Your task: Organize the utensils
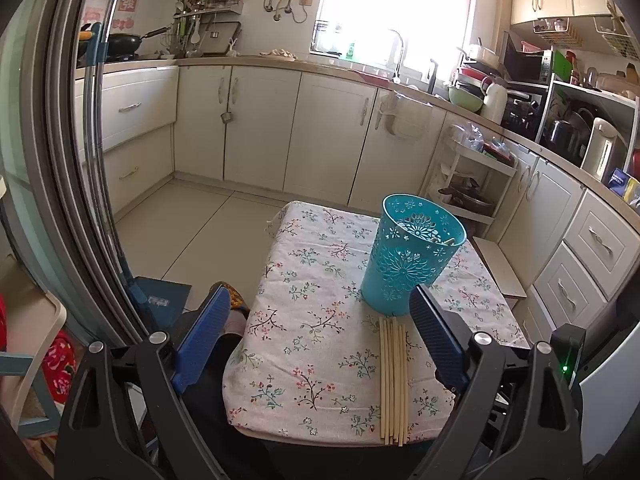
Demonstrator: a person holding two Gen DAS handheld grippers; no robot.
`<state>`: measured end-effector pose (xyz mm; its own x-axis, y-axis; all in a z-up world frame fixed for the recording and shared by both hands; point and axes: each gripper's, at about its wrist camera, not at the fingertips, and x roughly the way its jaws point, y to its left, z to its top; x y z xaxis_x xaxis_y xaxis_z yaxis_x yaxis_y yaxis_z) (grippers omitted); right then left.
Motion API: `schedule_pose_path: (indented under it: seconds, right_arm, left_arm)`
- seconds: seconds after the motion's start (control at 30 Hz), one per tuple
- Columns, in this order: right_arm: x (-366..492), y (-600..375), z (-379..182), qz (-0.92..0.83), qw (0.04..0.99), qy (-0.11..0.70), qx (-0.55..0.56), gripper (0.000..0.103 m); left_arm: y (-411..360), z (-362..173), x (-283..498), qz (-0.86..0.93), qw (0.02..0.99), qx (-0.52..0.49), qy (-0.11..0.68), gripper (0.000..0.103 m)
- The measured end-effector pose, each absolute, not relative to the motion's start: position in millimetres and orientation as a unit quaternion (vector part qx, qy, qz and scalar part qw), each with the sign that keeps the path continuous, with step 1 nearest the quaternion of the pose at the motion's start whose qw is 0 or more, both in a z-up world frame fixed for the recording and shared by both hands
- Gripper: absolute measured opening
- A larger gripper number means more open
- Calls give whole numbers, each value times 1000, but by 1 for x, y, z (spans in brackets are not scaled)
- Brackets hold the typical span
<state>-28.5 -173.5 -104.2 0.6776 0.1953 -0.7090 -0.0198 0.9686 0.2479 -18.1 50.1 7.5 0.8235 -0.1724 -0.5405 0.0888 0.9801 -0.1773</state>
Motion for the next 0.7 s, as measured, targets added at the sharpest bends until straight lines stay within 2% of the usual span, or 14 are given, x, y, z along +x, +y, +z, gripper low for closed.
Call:
schedule_pose_path:
  seconds: [0.7]
  right_arm:
    - [-30,-170,-105,54,909,401,103,43]
  left_arm:
    - [53,1,-22,-69,950,-66,299,88]
